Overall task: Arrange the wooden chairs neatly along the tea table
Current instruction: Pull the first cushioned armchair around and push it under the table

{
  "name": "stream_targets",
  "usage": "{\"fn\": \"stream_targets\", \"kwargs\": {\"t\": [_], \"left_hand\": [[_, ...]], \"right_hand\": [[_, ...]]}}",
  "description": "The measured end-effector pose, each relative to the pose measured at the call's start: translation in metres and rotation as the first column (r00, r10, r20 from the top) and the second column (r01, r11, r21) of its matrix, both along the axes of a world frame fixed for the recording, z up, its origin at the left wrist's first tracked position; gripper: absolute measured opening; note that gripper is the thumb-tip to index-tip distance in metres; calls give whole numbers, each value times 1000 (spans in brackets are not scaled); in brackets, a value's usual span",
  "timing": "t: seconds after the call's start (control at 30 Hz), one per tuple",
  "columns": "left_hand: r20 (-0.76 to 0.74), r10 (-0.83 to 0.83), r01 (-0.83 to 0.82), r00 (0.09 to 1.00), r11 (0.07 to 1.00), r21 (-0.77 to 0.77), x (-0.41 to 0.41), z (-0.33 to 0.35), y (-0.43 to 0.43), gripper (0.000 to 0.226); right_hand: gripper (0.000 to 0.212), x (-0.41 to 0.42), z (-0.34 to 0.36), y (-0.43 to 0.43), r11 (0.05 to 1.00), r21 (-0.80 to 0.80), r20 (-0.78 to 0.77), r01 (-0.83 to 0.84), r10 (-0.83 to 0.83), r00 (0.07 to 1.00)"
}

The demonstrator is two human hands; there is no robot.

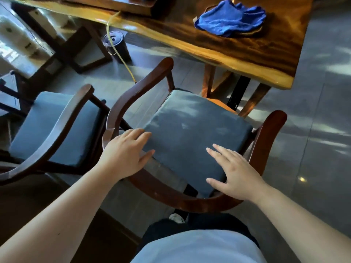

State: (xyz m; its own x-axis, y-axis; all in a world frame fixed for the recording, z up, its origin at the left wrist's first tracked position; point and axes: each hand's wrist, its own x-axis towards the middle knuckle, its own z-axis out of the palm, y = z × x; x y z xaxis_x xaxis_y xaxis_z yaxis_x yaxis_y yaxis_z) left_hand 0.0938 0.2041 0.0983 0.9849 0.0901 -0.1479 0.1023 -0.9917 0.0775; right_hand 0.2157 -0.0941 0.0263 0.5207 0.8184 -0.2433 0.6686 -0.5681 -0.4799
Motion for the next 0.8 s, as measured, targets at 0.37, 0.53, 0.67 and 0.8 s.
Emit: {"fn": "stream_targets", "kwargs": {"t": [0.37,0.53,0.67,0.8], "left_hand": [[-116,-245,241,962,969,-53,32,-17,68,63],[-173,-386,371,906,922,-113,30,-39,117,63],[-186,-422,399,888,905,-146,40,-52,150,66],[-157,-526,494,836,846,-201,44,-64,161,66]], "right_hand": [[84,-19,0,46,983,-83,-83,165,-172,982],[86,-60,-5,70,941,-121,-115,316,-330,937],[85,-93,-11,94,895,-132,-159,426,-443,882],[82,-121,-8,110,849,-132,-194,512,-528,827]]}}
